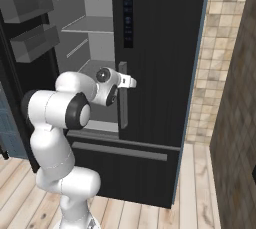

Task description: Take the lemon wedge from the fridge and place it on the plate with fish on the dining counter.

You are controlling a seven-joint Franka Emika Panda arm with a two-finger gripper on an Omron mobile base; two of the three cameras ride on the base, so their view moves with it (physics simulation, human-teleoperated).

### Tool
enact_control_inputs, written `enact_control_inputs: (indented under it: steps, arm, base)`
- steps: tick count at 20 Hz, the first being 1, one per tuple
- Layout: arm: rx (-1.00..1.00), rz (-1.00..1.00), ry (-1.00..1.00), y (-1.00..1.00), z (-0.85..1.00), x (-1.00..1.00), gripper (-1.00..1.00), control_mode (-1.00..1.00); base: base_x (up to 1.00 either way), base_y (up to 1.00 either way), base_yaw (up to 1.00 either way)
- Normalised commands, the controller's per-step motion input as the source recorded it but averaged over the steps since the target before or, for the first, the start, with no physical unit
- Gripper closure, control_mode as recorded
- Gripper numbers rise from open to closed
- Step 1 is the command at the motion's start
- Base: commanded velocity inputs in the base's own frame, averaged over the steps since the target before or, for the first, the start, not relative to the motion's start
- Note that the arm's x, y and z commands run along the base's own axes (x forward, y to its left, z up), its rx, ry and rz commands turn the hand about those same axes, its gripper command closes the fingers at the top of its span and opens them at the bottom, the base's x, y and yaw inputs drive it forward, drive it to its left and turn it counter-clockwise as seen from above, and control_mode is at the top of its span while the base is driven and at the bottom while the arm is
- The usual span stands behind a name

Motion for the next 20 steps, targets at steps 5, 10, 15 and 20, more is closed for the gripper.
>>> enact_control_inputs:
  steps: [5, 10, 15, 20]
  arm:
    - [0.00, 0.00, 0.00, -0.06, -0.04, 0.31, 1.00, -1.00]
    - [0.00, 0.00, 0.00, 0.00, 0.00, 0.00, 1.00, -1.00]
    - [0.00, -0.04, -0.02, -0.27, 0.09, -0.60, 1.00, -1.00]
    - [0.01, -0.19, -0.12, -0.73, 0.40, -1.00, 1.00, -1.00]
  base:
    - [0.00, 0.00, 0.00]
    - [0.00, 0.00, 0.00]
    - [0.00, 0.00, 0.00]
    - [0.00, 0.00, 0.00]
